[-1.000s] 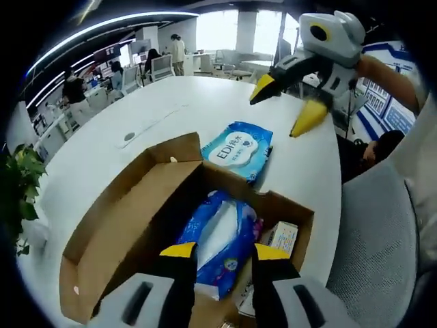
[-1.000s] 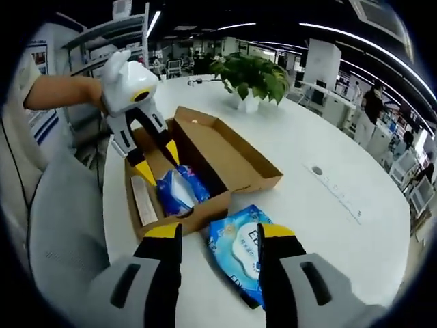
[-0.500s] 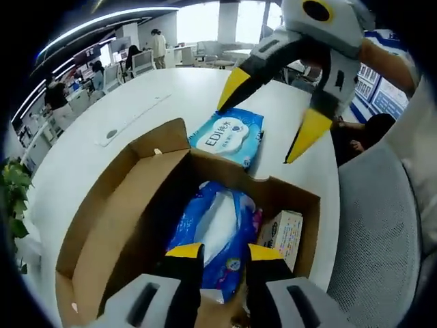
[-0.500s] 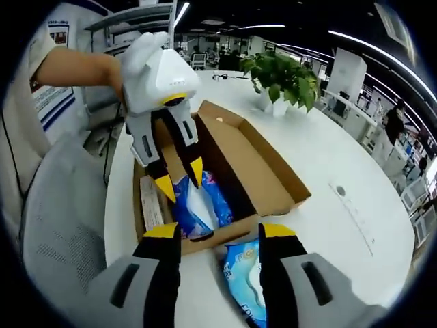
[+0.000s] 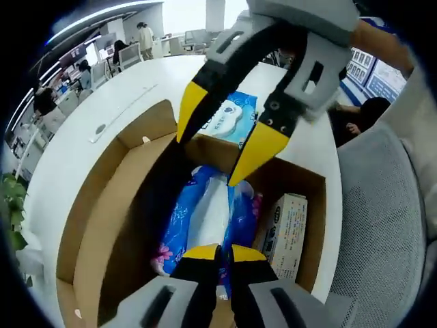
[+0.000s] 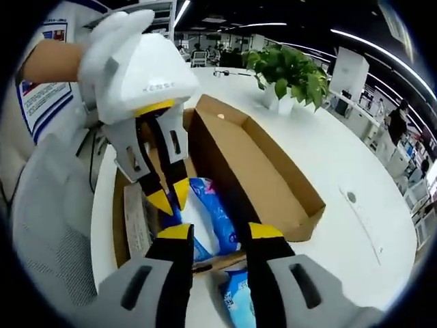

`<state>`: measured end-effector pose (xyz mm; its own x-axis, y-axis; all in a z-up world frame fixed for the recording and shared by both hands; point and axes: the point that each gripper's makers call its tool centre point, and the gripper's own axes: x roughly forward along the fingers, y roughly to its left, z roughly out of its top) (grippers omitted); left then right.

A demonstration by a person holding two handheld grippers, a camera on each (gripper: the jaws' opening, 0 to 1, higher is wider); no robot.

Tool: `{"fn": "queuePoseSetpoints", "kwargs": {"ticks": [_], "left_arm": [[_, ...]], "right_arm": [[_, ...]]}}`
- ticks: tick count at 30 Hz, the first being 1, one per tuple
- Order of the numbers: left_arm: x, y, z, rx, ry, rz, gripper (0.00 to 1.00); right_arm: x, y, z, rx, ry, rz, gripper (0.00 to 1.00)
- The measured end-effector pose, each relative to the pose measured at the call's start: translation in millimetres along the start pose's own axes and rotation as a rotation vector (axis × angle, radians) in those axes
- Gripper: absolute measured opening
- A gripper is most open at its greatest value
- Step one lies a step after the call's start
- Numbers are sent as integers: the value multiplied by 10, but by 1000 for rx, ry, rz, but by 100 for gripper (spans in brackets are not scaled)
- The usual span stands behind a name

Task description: Operate the shoe box by opening the lid, removing the specified soft item, and placing it in the target area until the item is outside and the box remains undamaged.

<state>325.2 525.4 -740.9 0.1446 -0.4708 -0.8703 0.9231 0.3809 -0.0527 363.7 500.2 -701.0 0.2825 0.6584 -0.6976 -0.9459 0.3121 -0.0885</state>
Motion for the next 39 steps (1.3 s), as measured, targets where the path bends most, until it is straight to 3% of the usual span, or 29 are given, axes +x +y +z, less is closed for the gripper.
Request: {"fn": "queuePoseSetpoints", "kwargs": {"ticks": [4, 14, 19, 29, 39], "left_arm": [[-17, 2, -14, -4, -3, 0, 1], [-45, 4, -34, 6, -9, 1, 1], [-62, 15, -29, -8, -14, 8, 0], [-189, 49, -27, -79, -42, 31, 0], [-439, 53, 2, -93, -74, 73, 0]], "right_arm": [[142, 2, -12, 4, 21, 8, 14], [391, 25, -99, -26, 104, 15, 4], [445, 81, -160, -106, 140, 45, 0], [346, 92, 6, -131, 92, 38, 0], [167, 123, 273, -193, 29, 34, 0]]}}
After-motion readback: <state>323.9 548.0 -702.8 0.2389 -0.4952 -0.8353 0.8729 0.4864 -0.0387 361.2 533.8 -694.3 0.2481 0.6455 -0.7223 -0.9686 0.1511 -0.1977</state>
